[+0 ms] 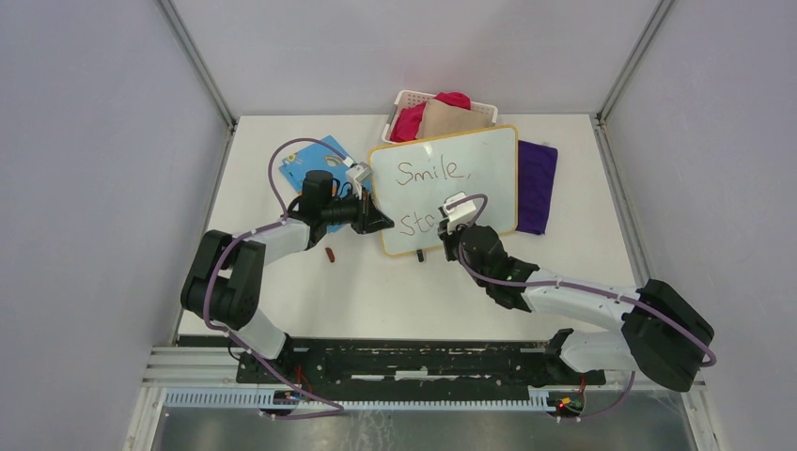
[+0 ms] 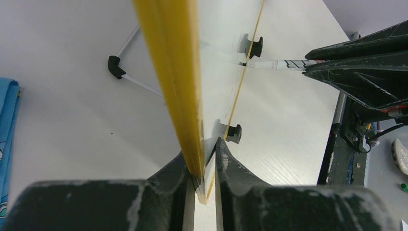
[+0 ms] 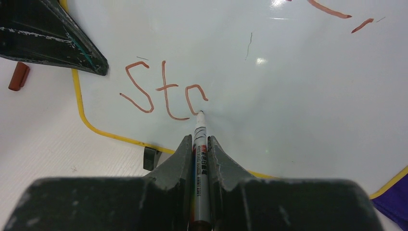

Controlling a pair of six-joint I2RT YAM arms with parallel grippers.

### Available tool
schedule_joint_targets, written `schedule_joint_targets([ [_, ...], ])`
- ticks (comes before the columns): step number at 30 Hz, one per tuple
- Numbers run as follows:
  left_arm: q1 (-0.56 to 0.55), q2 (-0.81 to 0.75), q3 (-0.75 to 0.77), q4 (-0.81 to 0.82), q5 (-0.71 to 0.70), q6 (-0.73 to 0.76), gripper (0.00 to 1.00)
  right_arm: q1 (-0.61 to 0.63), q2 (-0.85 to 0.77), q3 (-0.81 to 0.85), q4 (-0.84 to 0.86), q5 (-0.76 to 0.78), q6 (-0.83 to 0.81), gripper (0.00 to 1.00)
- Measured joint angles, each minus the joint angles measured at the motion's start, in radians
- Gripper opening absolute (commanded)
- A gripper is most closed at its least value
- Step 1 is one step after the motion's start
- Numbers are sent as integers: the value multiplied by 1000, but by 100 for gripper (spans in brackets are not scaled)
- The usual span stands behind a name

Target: Write a sentence on the whiteboard

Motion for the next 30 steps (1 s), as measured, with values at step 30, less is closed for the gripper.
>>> schedule_joint_targets([
  [30,-2,0,4,-7,-1,0,2,-14,-9,6,10,9,-10,0],
])
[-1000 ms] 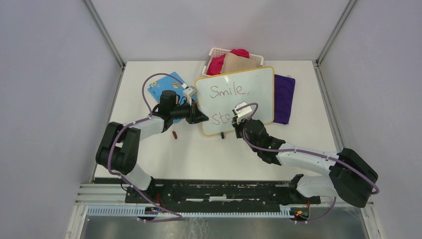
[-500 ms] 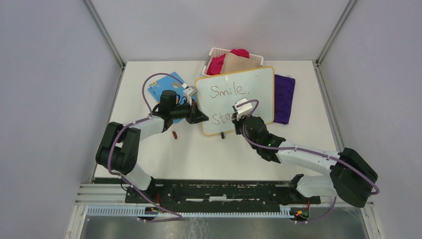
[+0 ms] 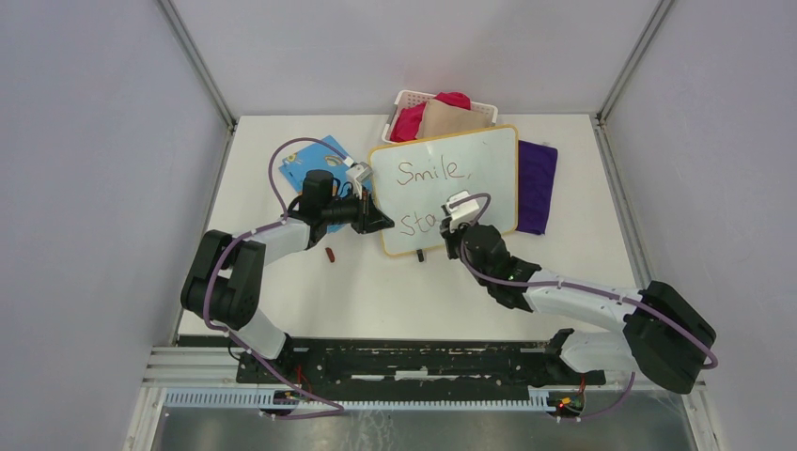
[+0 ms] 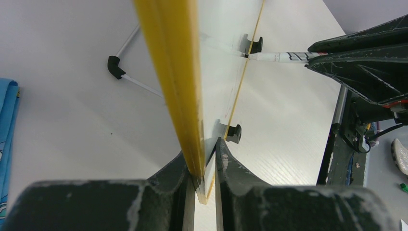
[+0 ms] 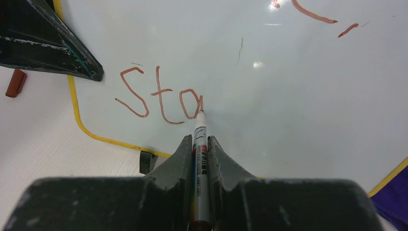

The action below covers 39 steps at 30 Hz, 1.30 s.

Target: Write a sentence on the whiteboard

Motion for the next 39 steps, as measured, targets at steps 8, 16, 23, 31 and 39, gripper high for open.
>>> schedule_joint_targets([
  [8,-1,0,0,0,0,0,2,0,-13,-26,-2,-2,9,0],
  [16,-7,0,2,1,-2,0,2,-10,-68,-37,-10,23,3,0],
  [23,-9,0,2,1,-3,0,2,-28,-67,-7,-13,22,1,0],
  [31,-10,0,3,1,-5,0,2,-32,-37,27,-13,14,1,0],
  [39,-11,1,5,0,-7,0,2,-34,-19,29,-13,13,3,0],
])
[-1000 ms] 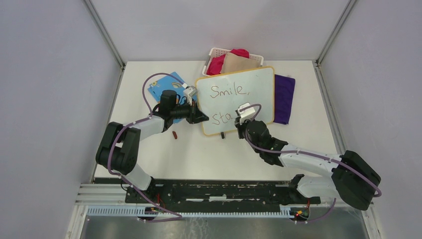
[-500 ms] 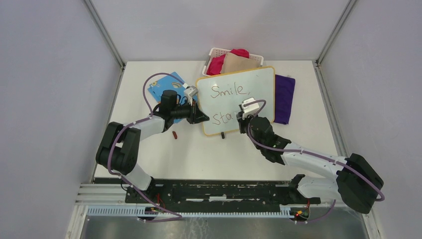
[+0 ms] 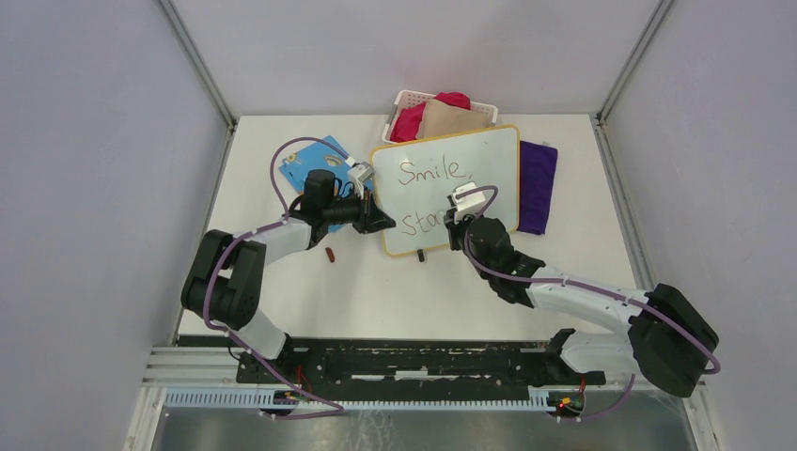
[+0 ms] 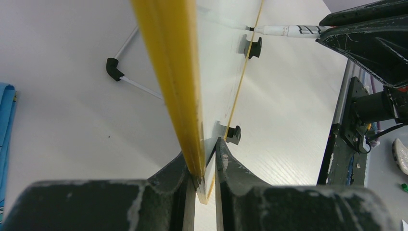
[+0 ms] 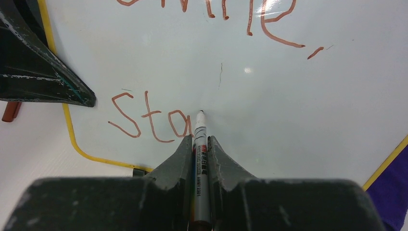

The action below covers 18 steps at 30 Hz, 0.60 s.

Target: Write a sentence on the whiteboard

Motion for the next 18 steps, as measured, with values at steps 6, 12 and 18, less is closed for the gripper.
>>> schedule_joint_targets([
  [6,0,0,0,0,-1,0,2,-5,0,-2,1,-4,6,0],
  [12,0,1,0,0,-2,0,2,-5,-9,-30,13,-4,14,0],
  [18,0,2,0,0,-2,0,2,-6,-24,-63,12,-4,27,0],
])
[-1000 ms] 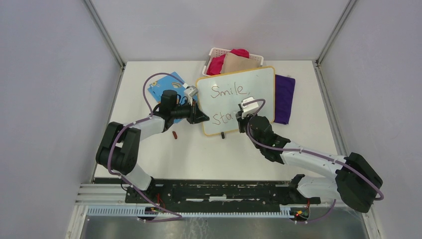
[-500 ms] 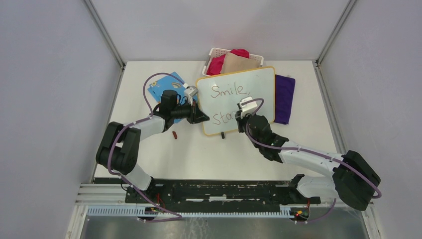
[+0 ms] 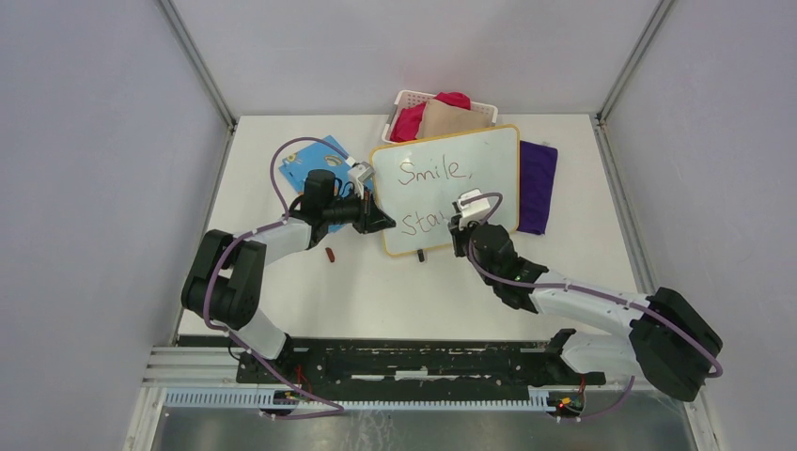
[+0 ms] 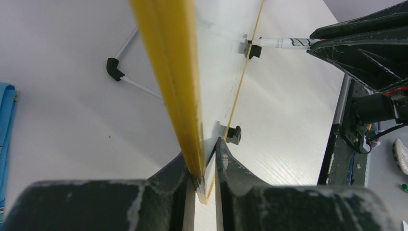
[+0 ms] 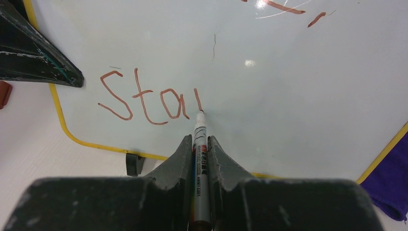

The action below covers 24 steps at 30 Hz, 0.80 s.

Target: Write a sentence on the whiteboard

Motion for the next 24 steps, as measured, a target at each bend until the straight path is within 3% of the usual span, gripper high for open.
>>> schedule_joint_targets([
  [24,0,0,1,0,0,0,2,-32,-42,-8,-8,8,-1,0],
])
